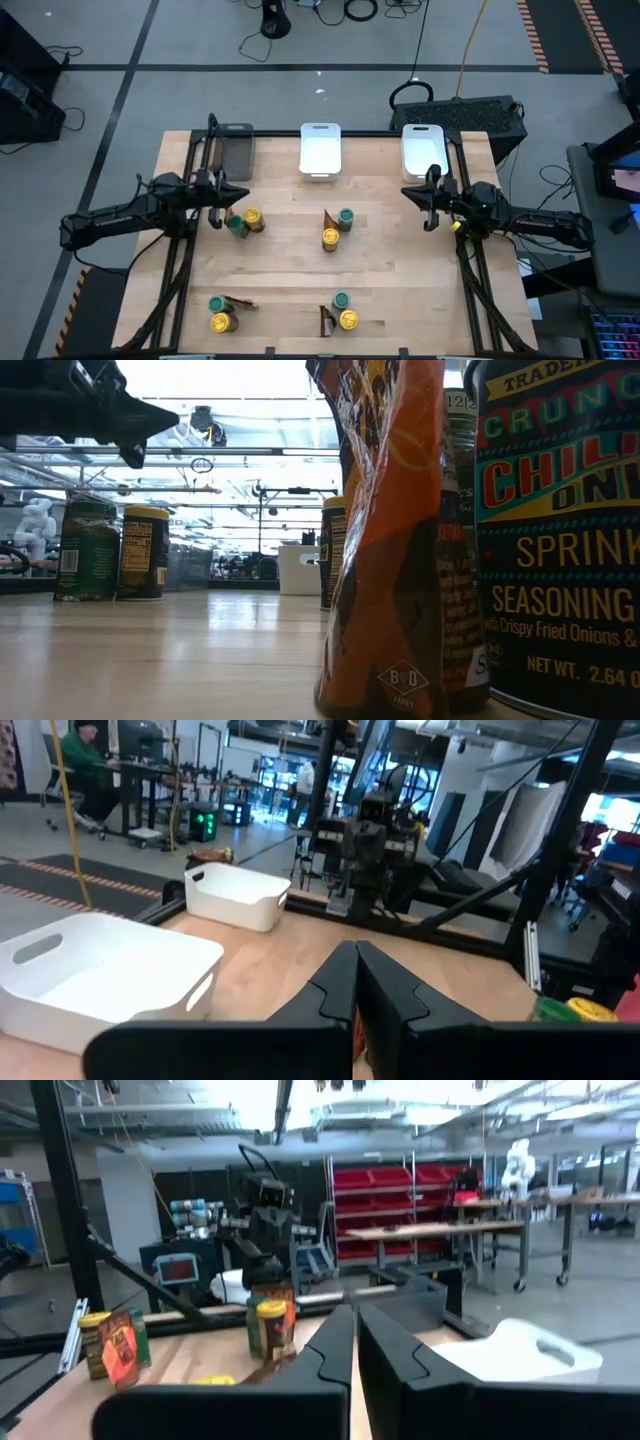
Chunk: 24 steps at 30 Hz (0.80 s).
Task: Sort spices by type
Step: Put the top left yellow seasoning bottle into the black bin
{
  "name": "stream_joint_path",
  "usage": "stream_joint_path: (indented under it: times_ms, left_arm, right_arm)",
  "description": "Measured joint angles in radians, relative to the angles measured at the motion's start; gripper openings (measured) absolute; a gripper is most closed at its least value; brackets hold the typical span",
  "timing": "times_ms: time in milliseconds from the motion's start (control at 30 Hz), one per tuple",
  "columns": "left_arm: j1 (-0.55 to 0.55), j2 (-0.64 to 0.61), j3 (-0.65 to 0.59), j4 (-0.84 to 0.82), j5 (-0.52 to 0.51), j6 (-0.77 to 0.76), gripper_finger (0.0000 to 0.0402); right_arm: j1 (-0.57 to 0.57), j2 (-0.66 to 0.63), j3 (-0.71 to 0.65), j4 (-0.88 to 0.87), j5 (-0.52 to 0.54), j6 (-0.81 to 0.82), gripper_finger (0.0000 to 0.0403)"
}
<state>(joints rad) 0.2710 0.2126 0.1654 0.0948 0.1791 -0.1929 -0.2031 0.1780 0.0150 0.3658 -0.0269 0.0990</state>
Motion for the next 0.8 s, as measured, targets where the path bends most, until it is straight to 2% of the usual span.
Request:
stream_joint_path:
  times_ms: [200,367,633,800]
  left_arm:
    - [0.0,0.062,0.013,-0.007,-0.02,0.045,0.0013]
    - [0.0,0.164,0.133,-0.115,-0.027,0.096,0.0021]
    - [-0.015,0.362,0.33,-0.333,-0.053,0.178,0.01]
    - [-0.039,0.429,0.455,-0.455,-0.064,0.181,0.015]
  right_arm:
    - [0.0,0.006,0.032,-0.004,0.0,0.01,0.0009]
    - [0.0,0.056,0.103,-0.025,0.0,0.009,0.0029]
    - [0.0,0.239,0.234,-0.124,0.0,-0.006,0.0061]
    - [0.0,0.383,0.343,-0.174,0.0,-0.006,0.0082]
